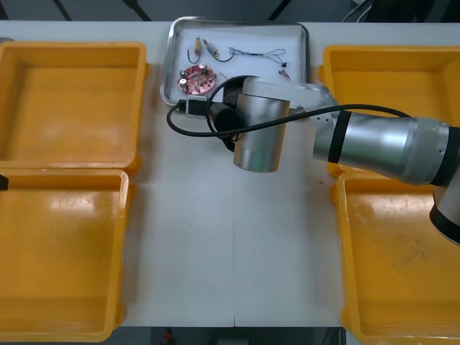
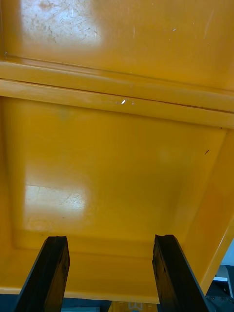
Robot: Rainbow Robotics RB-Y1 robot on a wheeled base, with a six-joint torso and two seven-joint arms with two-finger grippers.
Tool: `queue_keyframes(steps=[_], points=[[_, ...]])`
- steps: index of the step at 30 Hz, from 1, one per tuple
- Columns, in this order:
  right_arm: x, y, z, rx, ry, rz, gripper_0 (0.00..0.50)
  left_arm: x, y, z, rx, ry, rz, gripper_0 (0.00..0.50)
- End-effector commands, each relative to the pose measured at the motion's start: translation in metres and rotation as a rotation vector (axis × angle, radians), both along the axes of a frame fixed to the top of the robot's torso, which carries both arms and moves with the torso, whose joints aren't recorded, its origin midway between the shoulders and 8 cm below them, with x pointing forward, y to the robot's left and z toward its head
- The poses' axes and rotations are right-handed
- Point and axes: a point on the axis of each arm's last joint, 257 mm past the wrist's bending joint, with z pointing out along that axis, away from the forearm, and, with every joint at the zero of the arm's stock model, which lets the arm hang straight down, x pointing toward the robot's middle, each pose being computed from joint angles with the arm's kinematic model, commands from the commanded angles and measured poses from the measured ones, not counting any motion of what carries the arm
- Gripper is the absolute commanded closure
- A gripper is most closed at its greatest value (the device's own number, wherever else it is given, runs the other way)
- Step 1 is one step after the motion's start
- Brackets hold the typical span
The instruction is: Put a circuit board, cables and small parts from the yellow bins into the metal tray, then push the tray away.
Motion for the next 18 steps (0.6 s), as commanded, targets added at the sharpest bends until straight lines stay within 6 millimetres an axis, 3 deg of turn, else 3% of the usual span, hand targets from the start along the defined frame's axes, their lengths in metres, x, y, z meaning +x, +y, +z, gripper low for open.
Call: queue_keyframes(steps=[1, 7, 9, 18], points=[[-0.019, 0.017, 0.049, 0.076, 0.009, 0.001, 0.000, -0.004, 0.010, 0.011, 0.036, -0.011, 0.026, 0.000], [-0.059, 0.009, 0.064, 0.111, 0.113, -0.048, 0.000, -0.004, 0.010, 0.011, 0.036, -0.011, 0.026, 0.000], [-0.076, -0.004, 0.067, 0.125, 0.172, -0.087, 0.000, -0.004, 0.010, 0.011, 0.036, -0.011, 0.026, 0.000], [-0.122, -0.038, 0.063, 0.279, 0.334, -0.251, 0.000, -0.004, 0.010, 0.011, 0.036, -0.011, 0.026, 0.000]])
